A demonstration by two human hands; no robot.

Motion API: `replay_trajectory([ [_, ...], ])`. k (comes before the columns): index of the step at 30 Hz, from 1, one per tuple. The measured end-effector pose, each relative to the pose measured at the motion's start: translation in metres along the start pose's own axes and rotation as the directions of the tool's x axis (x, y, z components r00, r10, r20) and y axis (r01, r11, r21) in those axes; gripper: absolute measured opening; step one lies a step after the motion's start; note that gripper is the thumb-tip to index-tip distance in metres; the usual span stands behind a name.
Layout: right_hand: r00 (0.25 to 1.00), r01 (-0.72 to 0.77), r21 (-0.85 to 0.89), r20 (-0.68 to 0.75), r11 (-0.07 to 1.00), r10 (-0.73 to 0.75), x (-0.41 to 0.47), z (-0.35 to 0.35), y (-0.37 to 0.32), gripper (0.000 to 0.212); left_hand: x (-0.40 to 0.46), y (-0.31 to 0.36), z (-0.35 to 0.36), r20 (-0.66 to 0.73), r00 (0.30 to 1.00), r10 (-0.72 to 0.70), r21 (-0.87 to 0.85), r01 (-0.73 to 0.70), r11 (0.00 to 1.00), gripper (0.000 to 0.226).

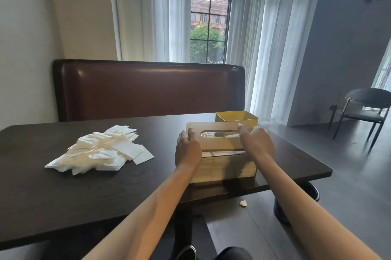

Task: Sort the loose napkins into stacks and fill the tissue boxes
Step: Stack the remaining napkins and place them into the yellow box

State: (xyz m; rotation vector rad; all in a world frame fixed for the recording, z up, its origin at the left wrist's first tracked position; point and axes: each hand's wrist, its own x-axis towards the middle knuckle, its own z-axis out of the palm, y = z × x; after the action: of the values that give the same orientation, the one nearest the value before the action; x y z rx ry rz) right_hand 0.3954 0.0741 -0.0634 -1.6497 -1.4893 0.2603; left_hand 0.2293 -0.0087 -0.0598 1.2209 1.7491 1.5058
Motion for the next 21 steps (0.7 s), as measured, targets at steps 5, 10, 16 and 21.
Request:
replay_trajectory([
  [5,0.997,0.005,-0.094,0.074,0.996,0.002,-0.001,0.005,0.004,0.060,-0.004,-0.006,0.001,0.011,1.000,-0.017,0.077,0.016,0.997,0.054],
  [10,0.997,0.028,-0.198,0.076,0.980,-0.013,-0.003,0.006,0.003,0.062,-0.003,-0.007,0.002,0.008,1.000,-0.018,0.100,0.017,0.995,0.053],
  [16,0.994,0.040,-0.272,0.111,0.961,-0.010,-0.006,0.003,-0.002,0.067,-0.001,-0.004,0.000,0.040,0.997,-0.070,0.236,0.059,0.970,0.060],
  [21,0.990,0.048,-0.286,0.140,0.957,-0.008,-0.007,0.004,-0.004,0.069,0.006,-0.004,0.001,0.054,0.998,-0.032,0.329,0.013,0.944,0.064],
])
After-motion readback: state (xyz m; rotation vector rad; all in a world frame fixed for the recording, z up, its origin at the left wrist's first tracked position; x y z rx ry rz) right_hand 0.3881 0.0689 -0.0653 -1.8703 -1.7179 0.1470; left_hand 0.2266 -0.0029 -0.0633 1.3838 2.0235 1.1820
